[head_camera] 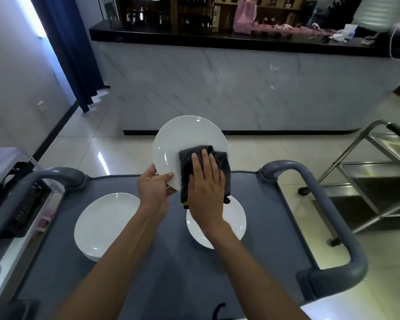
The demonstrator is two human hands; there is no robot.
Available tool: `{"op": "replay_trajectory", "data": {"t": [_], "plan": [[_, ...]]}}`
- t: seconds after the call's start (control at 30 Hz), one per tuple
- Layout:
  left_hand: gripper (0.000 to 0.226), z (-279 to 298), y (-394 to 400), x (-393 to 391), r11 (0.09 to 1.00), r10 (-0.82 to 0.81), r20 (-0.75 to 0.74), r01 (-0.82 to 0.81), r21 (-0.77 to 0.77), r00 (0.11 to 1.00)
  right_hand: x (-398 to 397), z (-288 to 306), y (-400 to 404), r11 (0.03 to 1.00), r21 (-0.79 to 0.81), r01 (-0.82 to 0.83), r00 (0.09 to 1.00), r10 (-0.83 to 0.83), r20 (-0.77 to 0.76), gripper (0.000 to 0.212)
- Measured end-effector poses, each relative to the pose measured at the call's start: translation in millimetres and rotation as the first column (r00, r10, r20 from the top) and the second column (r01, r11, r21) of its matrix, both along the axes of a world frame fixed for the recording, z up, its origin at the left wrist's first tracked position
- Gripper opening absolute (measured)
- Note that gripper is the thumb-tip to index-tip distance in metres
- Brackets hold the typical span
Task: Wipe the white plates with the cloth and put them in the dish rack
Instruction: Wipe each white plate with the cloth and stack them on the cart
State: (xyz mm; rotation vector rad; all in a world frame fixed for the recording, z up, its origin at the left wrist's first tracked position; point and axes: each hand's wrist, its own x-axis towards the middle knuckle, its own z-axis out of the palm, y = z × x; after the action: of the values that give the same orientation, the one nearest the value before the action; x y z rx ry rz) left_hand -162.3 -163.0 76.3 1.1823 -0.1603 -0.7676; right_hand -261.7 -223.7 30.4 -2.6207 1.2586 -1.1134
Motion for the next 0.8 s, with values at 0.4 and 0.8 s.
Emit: {"op": "replay_trajectory", "data": {"t": [0.4, 0.8], "plan": [[0.034, 9.0, 5.2, -2.4, 0.999, 0.029, -0.007, -0.029, 0.027, 1.0, -31.1, -2.7, -3.6, 0.985, -0.109, -0.13, 0.984, 0.142, 0.105, 0.045], [0.034, 14.4, 9.6, -0.7, 0.998, -0.066, 0.1, 0.064, 0.022, 0.993, -51.5, 31.8, -62.0, 0.985, -0.125, -0.121, 0.972, 0.143, 0.187, 0.052]]}}
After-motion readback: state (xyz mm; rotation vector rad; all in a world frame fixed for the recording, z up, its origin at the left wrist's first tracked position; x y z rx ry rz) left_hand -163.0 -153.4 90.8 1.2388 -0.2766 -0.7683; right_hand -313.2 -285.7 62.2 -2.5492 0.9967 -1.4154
